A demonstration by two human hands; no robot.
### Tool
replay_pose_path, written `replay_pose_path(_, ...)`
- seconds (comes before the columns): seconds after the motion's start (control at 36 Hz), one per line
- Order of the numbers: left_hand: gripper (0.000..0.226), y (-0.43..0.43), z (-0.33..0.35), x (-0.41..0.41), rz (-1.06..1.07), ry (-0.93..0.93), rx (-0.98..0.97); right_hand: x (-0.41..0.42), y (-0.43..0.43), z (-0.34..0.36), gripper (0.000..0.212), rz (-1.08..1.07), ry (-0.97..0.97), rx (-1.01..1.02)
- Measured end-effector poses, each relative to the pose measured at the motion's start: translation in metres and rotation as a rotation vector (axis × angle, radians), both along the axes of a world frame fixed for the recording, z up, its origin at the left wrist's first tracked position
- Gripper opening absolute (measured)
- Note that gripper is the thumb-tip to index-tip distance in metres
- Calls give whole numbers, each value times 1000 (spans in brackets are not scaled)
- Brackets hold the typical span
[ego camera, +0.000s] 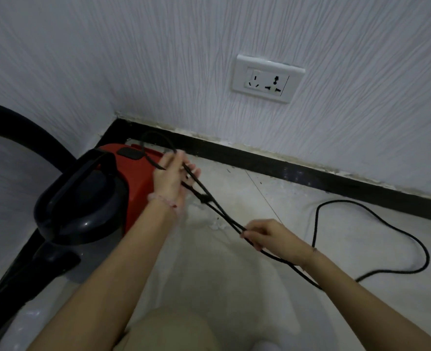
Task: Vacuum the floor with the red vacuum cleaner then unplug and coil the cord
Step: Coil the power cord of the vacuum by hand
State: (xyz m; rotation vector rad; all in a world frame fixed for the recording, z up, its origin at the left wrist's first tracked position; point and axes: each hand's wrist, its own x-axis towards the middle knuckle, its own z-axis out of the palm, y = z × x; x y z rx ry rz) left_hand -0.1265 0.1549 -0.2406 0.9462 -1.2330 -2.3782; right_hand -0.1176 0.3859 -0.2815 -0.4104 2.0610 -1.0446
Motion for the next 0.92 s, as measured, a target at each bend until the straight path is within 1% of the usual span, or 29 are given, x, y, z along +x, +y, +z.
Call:
replay_pose_path(0.06,22,-13,7,-2,71,47,41,2,18,-12,27,24,21,113)
replay_pose_path(0.11,23,-21,13,-3,107,75,74,3,34,-18,31,0,31,172)
replay_pose_path(0.19,21,-21,17,-3,107,77,98,-1,48,-11,26,-42,62,202)
replay_pose_path(0.28,16,-13,20,-7,31,47,94,-13,51,9,21,-42,177,203)
replay_pose_path(0.33,8,-6,25,-10,-68,-4,76,-24,48,25,16,4,311,212)
replay_pose_path(0.36,3,-2,28,-10,-132,-34,65,-30,46,34,18,27,392,225)
replay_pose_path(0.42,9,8,33,-10,-299,-86,26,-41,38,53,20,63,537,240)
replay_pose_path(0.5,19,32,42,-9,-586,-147,-64,-53,22,84,16,109,671,248)
replay_pose_path(0.56,21,49,46,-7,-745,-154,-68,-57,13,104,16,123,766,265)
replay_pose_path(0.61,23,63,48,-6,-890,-139,-125,-60,7,116,20,158,973,326)
replay_pose_path(0.64,20,70,49,-5,-943,-121,-163,-62,5,121,22,153,1050,353)
replay_pose_path(0.67,16,75,50,-5,-981,-101,-191,-64,4,127,25,134,1079,364)
replay_pose_path(0.72,17,84,51,-3,-1016,-67,-197,-67,4,137,30,86,1021,357)
replay_pose_path(0.78,18,90,52,-2,-1009,-39,-205,-69,6,141,32,69,896,372)
replay_pose_path(0.83,13,92,51,-2,-961,-39,-186,-70,14,139,28,38,772,331)
replay_pose_path(0.92,3,85,45,-3,-844,-1,-71,-65,36,131,17,-68,550,248)
